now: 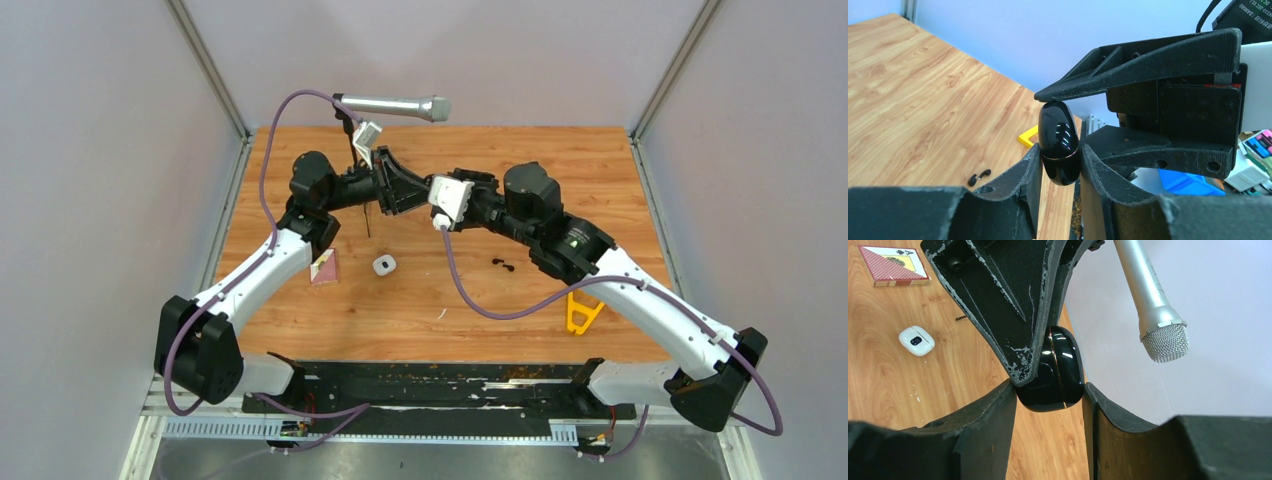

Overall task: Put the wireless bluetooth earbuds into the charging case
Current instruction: Pick up the charging case at the center of the board, then open the charging case.

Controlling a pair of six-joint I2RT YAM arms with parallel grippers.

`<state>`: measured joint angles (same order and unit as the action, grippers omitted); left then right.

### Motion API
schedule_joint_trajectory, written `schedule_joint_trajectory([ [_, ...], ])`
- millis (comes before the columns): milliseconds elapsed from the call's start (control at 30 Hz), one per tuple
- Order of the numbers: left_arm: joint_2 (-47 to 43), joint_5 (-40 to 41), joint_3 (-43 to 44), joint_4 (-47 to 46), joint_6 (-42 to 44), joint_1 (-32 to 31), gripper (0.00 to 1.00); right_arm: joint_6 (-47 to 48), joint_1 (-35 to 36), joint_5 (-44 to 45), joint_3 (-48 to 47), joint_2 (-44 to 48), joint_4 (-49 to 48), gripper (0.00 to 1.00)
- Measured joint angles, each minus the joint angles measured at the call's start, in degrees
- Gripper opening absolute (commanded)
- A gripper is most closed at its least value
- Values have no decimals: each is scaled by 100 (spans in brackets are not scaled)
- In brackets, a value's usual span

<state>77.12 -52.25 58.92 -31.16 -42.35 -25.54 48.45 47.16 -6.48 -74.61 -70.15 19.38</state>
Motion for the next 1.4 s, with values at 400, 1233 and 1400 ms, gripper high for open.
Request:
schedule_joint_trajectory([
  [400,20,-87,-308,-643,-2,0,0,-192,26,-343,44,81,293,82],
  [1233,-763,-1117,-2586,-2524,1786,-96,0,-1912,-791,-3526,-2542,-2153,4592,58],
  [1400,-763,-1180,-2586,-2498,2039,-96,0,-1991,-796,-3606,-2660,-2159,4625,57],
])
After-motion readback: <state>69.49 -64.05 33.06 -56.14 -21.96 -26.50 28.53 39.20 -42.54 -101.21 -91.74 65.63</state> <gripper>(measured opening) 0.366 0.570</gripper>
